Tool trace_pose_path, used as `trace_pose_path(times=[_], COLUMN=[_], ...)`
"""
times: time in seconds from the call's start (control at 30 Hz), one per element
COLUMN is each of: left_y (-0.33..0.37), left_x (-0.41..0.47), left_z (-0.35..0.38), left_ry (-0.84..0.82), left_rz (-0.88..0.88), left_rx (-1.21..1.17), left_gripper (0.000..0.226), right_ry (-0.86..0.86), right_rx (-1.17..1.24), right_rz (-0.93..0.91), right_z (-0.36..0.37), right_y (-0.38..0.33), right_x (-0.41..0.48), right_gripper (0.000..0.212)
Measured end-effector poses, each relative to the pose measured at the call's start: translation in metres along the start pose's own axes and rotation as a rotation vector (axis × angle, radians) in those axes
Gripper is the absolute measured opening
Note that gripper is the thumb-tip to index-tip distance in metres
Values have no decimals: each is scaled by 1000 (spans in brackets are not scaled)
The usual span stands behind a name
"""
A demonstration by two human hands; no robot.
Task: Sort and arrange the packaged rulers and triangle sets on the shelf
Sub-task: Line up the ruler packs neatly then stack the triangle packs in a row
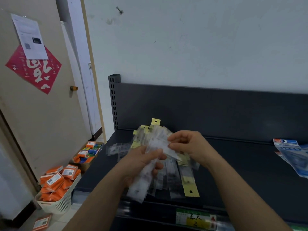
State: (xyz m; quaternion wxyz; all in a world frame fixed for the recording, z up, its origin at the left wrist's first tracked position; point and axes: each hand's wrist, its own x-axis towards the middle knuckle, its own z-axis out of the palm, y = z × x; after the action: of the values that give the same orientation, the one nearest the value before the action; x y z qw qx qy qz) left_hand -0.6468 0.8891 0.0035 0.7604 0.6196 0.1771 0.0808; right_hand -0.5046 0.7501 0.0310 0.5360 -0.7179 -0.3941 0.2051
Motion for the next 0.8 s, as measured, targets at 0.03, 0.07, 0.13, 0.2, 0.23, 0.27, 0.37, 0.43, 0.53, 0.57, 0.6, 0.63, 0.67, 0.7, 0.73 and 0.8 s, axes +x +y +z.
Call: trace_pose_path(times=[0.03, 0.07, 0.13, 0.2, 0.23, 0.27, 0.37, 0.43, 0.53, 0.57, 0.6, 0.63, 0.67, 0.7, 0.73, 0.8], left_y=[0, 0, 0, 1, 3, 4, 6, 6, 6, 7, 8, 10, 11, 12, 13, 13], left_x=[3, 5, 10, 11, 11, 11, 10, 6, 1, -1, -2, -3, -2, -2, -2, -2], left_z=[0, -1, -5, -9, -11, -13, -17, -15, -9, -8, -8, -7, -8, -9, -11, -18], left_ry=[2, 4, 9, 22, 33, 43, 15, -31, -117, -145, -172, -198, -218, -232, -251, -286], left_rz=[-4, -10, -20, -18, -14, -15, -33, -45, -68, -79, -92, -105, -115, -122, -120, -99], left_rx=[4, 8, -8, -48, -74, -107, -137, -104, -21, -2, 8, 13, 18, 17, 8, -57], left_gripper=[29, 25, 22, 25, 25, 25, 26, 29, 33, 31, 31, 33, 34, 35, 35, 41], right_ry=[-2, 17, 93, 100, 63, 12, -26, 45, 19, -30, -91, -158, -218, -261, -280, -229], right_rx=[-37, -69, -192, -319, -331, -305, -113, 33, 259, 326, 378, 411, 426, 433, 440, 456], right_rz=[-13, -24, -25, 44, 103, 156, 195, 183, 215, 223, 223, 217, 207, 188, 170, 161], right_z=[1, 1, -1, -8, -11, -13, -16, -18, -21, -22, -22, -22, -22, -21, -20, -17], right_y=[-2, -2, 1, 5, 8, 10, 15, 18, 20, 21, 20, 18, 18, 18, 19, 22], right_x=[0, 0, -1, -2, -4, -6, -7, -2, 7, 9, 10, 9, 10, 10, 11, 12], right_gripper=[12, 12, 15, 29, 34, 36, 28, 38, 68, 71, 69, 63, 54, 45, 38, 31])
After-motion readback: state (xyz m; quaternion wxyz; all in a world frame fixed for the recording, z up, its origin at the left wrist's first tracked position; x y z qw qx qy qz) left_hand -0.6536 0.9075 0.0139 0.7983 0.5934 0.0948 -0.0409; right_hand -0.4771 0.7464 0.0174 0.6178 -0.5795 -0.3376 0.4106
